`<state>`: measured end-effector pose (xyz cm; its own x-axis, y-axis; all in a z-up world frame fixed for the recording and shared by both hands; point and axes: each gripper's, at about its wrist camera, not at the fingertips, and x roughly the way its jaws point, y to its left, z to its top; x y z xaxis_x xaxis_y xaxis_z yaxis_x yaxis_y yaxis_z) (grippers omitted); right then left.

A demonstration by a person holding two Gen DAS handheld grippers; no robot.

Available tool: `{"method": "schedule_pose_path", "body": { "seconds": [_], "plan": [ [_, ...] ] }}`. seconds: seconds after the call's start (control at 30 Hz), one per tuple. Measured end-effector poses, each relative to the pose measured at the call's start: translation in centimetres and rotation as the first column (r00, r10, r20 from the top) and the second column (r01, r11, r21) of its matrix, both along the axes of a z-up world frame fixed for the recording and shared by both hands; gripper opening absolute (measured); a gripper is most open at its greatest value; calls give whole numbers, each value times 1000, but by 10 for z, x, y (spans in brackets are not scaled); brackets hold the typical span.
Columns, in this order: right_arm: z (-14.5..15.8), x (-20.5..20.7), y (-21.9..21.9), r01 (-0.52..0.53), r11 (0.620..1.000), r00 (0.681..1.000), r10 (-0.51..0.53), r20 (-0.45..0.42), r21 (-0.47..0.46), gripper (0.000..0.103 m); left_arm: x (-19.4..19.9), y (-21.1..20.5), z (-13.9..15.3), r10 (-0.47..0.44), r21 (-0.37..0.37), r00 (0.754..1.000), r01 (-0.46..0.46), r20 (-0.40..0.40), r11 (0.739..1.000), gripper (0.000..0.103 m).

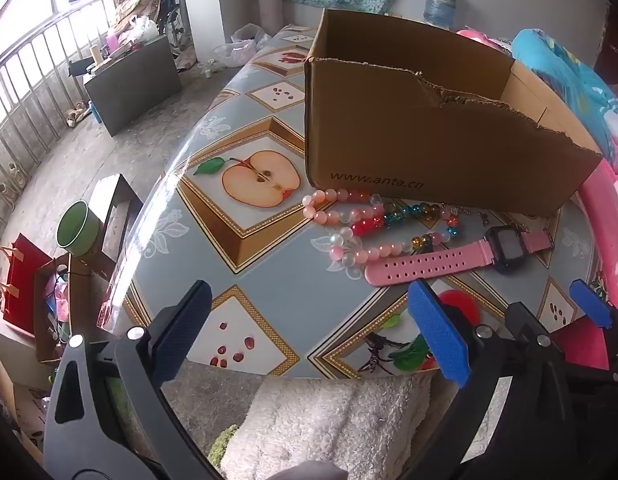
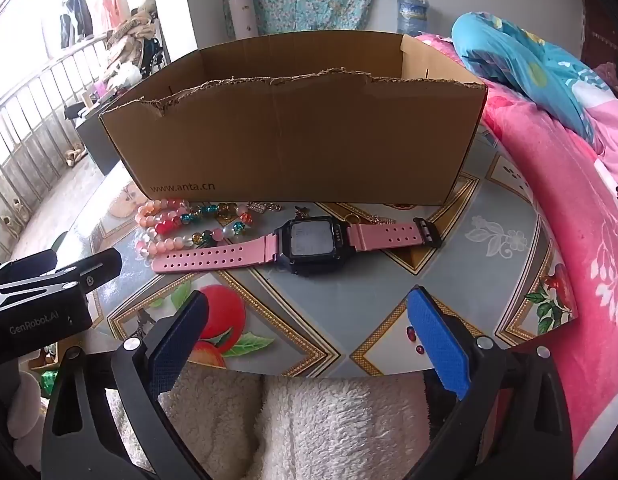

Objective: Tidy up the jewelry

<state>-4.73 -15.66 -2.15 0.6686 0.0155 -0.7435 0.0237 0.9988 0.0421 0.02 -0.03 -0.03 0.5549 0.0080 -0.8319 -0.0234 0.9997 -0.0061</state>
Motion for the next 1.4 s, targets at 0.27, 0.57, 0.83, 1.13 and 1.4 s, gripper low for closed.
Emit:
{"method": "schedule_pose_path", "body": {
  "seconds": [0.27,0.57,0.83,1.13,1.4],
  "plan": [
    [1,1,0,0,1000,1000,0,-5,2,97,-1,4,-2,-7,-16,1000,7,-5,1000,95],
    [2,2,-2,3,1000,1000,-3,-14,-10,97,1,3,-4,-6,-13,1000,5,-8,1000,95],
    [1,3,1,4,1000,1000,-4,-17,-15,97,1,1,-2,-5,-13,1000,5,-6,1000,95],
    [2,4,-1,4,1000,1000,-4,-17,-16,97,1,1,-2,-5,-13,1000,5,-4,1000,95],
    [3,4,-1,4,1000,1000,-4,-18,-18,97,1,1,-2,-5,-13,1000,4,-4,1000,95]
  ]
}}
